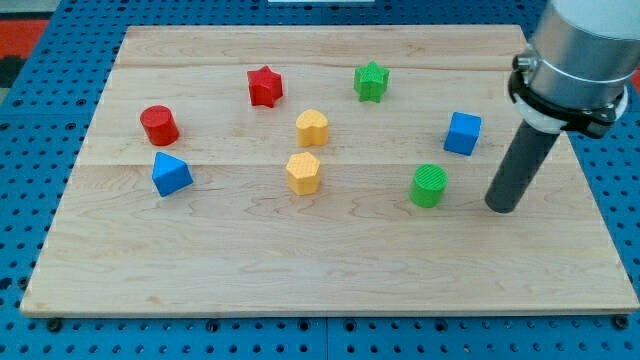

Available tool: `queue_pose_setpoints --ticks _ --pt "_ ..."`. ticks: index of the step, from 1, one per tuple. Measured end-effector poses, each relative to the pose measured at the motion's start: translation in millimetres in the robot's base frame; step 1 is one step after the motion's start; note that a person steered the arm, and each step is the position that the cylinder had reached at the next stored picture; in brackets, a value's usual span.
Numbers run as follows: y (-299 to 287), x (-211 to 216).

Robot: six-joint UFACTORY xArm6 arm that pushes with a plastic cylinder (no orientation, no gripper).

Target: Move the yellow heart bottom right side of the blue triangle

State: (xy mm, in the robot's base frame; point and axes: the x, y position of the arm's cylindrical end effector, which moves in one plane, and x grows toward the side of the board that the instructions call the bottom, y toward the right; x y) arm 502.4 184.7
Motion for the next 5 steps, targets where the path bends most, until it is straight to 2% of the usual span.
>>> queue_pose_setpoints --ticks 1,2,3,4,5 --pt "-6 -42" --pt "-19 -58" --pt "-73 -59" --pt "-113 -79" --pt "-111 -116"
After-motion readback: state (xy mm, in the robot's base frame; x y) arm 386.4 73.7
